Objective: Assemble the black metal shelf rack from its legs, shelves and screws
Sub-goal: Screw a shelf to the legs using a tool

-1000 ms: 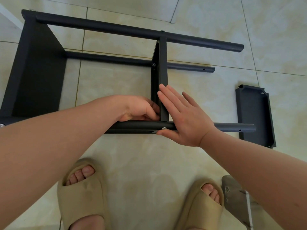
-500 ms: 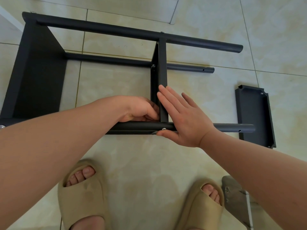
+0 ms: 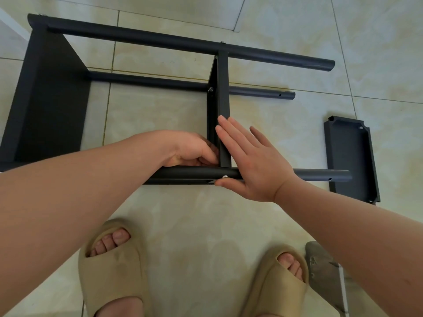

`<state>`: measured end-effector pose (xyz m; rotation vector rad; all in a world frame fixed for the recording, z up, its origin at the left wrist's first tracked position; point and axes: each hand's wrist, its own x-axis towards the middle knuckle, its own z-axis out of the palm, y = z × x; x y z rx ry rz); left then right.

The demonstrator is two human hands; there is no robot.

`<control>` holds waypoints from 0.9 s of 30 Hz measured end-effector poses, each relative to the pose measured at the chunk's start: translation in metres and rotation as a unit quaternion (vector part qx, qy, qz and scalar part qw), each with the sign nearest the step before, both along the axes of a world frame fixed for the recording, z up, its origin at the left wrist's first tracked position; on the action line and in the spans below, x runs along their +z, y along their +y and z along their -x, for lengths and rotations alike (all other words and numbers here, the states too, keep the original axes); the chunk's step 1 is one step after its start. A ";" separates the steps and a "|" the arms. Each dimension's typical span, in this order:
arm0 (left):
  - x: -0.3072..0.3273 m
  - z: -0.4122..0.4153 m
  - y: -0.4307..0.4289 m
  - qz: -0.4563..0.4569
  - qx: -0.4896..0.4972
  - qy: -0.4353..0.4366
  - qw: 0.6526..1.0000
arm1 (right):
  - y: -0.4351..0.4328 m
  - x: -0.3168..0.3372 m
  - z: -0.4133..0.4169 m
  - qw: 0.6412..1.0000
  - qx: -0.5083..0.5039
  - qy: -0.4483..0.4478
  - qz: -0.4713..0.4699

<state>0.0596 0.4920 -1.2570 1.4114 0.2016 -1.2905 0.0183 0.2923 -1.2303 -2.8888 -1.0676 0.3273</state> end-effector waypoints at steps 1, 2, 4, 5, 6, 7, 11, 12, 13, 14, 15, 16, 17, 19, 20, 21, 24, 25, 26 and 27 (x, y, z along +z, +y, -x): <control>0.000 0.000 0.000 0.006 0.001 0.007 1.000 | 0.000 0.000 0.000 1.000 0.001 0.000 0.002; 0.001 0.000 0.000 0.011 0.002 0.012 1.000 | 0.000 0.000 0.000 1.000 0.001 0.000 0.002; 0.002 0.000 0.000 0.012 -0.002 0.022 1.000 | 0.001 -0.001 0.000 1.000 0.001 0.000 0.001; 0.002 0.000 0.000 0.010 -0.012 0.031 0.999 | 0.000 -0.001 0.000 1.000 0.001 -0.001 -0.001; 0.003 0.001 -0.001 0.003 -0.026 0.037 0.999 | 0.000 -0.001 0.001 1.000 0.001 -0.001 -0.001; 0.005 0.001 -0.002 -0.010 -0.041 0.035 0.999 | 0.000 -0.001 0.001 1.000 0.001 -0.002 -0.002; 0.006 0.001 -0.004 -0.038 -0.041 -0.015 0.998 | 0.000 -0.002 0.000 1.000 0.004 -0.005 -0.007; 0.006 0.002 -0.004 -0.035 -0.033 -0.026 0.998 | 0.000 -0.002 0.000 1.000 0.004 -0.005 -0.009; 0.005 0.002 -0.004 -0.032 -0.028 -0.037 0.998 | 0.000 -0.002 0.000 1.000 0.004 -0.006 -0.010; 0.004 0.002 -0.004 -0.029 -0.022 -0.046 0.998 | 0.000 -0.002 0.000 1.000 0.004 -0.007 -0.011; 0.004 0.003 -0.004 -0.027 -0.016 -0.054 0.998 | -0.001 -0.002 0.000 1.000 0.004 -0.008 -0.012; 0.003 0.003 -0.004 -0.024 -0.012 -0.058 0.998 | -0.001 -0.002 0.000 1.000 0.004 -0.008 -0.012; 0.003 0.003 -0.004 -0.019 -0.009 -0.058 0.998 | -0.001 -0.002 0.000 1.000 0.004 -0.008 -0.012; 0.003 0.003 -0.004 -0.014 -0.012 -0.055 0.998 | 0.000 -0.002 0.000 1.000 0.005 -0.007 -0.010; 0.003 0.003 -0.004 -0.015 -0.016 -0.054 0.998 | 0.000 -0.002 0.000 1.000 0.005 -0.006 -0.009; 0.004 0.003 -0.004 -0.016 -0.020 -0.052 0.998 | 0.000 -0.002 0.000 1.000 0.004 -0.004 -0.008; 0.006 0.002 -0.004 -0.018 -0.028 -0.044 0.998 | -0.001 -0.002 -0.001 1.000 0.004 0.000 -0.008; 0.007 0.002 -0.004 -0.020 -0.031 -0.042 0.998 | -0.001 -0.002 -0.001 1.000 0.004 0.001 -0.008; 0.008 0.002 -0.004 -0.022 -0.035 -0.041 0.998 | -0.001 -0.002 -0.001 1.000 0.004 0.002 -0.009; 0.008 0.002 -0.004 -0.024 -0.037 -0.042 0.998 | -0.001 -0.002 -0.001 1.000 0.004 0.003 -0.010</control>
